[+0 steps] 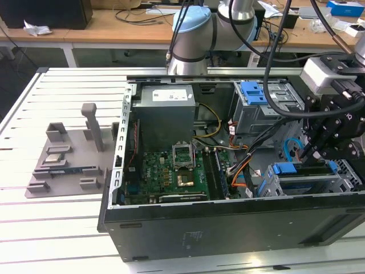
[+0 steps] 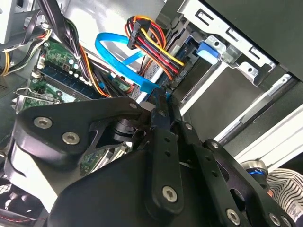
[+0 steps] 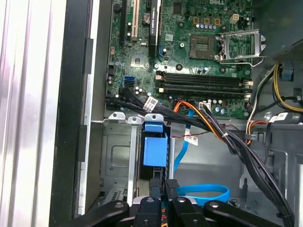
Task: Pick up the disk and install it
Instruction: 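Insert the second disk wire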
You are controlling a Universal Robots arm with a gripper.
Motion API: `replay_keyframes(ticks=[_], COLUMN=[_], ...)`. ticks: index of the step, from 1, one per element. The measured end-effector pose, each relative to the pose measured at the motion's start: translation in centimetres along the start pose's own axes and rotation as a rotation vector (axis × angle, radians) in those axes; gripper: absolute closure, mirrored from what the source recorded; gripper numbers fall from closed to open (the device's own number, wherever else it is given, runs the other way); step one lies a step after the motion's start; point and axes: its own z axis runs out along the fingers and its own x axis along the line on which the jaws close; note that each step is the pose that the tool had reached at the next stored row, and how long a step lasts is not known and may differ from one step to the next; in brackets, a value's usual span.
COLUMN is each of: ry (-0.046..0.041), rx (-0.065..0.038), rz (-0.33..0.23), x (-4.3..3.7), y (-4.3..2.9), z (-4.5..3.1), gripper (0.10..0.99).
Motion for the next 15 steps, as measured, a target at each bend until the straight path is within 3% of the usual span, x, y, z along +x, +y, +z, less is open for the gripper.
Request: replay_keyframes(ticks=[15], ry=[0.0002], rx=[0.0], rz=[0.0], x=[0.01], y=[-0.07], z=[0.56], gripper=[0.925])
